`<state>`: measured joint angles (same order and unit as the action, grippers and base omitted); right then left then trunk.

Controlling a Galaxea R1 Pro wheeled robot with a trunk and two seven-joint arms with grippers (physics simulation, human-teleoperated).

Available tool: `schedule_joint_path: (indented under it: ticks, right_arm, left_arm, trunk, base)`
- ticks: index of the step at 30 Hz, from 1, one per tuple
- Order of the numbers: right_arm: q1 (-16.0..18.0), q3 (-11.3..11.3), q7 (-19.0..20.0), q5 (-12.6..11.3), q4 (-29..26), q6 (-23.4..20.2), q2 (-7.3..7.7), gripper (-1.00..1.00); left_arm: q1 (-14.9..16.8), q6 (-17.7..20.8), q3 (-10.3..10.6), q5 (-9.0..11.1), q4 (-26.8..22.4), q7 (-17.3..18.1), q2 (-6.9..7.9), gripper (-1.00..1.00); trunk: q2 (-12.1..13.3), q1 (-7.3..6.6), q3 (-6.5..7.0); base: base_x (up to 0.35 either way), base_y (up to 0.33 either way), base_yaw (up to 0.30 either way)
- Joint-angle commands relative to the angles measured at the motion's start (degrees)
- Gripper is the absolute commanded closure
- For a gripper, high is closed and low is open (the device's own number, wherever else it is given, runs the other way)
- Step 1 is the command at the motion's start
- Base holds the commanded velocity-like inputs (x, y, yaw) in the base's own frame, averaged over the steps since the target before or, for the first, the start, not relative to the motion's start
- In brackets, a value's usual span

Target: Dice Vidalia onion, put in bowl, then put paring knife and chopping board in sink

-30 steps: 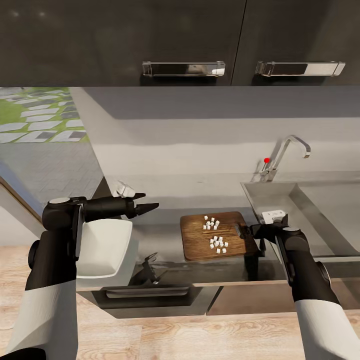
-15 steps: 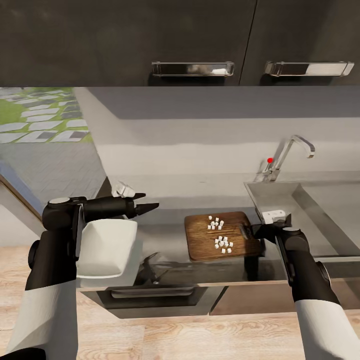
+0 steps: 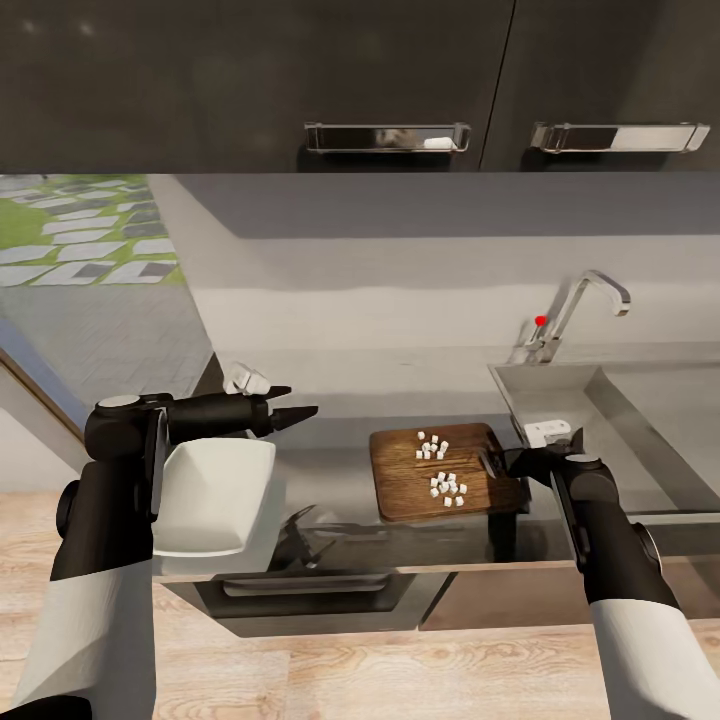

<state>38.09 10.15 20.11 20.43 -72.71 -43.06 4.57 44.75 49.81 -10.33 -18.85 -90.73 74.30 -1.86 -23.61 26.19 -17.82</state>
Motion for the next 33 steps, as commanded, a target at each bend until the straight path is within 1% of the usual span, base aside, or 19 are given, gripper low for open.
schedule_joint_path:
  ticks: [1, 14, 33]
  right_arm:
    - [0.05, 0.05, 0.54, 0.6, -0.07, -0.18, 0.0, -1.0]
    - [0.05, 0.05, 0.54, 0.58, -0.07, -0.18, 0.0, -1.0]
    - [0.05, 0.05, 0.54, 0.58, -0.07, -0.18, 0.0, -1.0]
  left_arm:
    - [0.07, 0.55, -0.13, -0.58, -0.06, 0.59, -0.07, -1.0]
    - [0.07, 0.55, -0.13, -0.58, -0.06, 0.59, -0.07, -1.0]
    - [0.07, 0.55, -0.13, -0.58, -0.06, 0.59, -0.06, -1.0]
  trunk:
    - [-0.11, 0.03, -0.1]
    - [-0.11, 0.03, -0.69]
    - [-0.11, 0.03, -2.05]
  base:
    - [0.0, 0.0, 0.0]
    - [0.0, 0.0, 0.0]
    - [0.0, 0.0, 0.0]
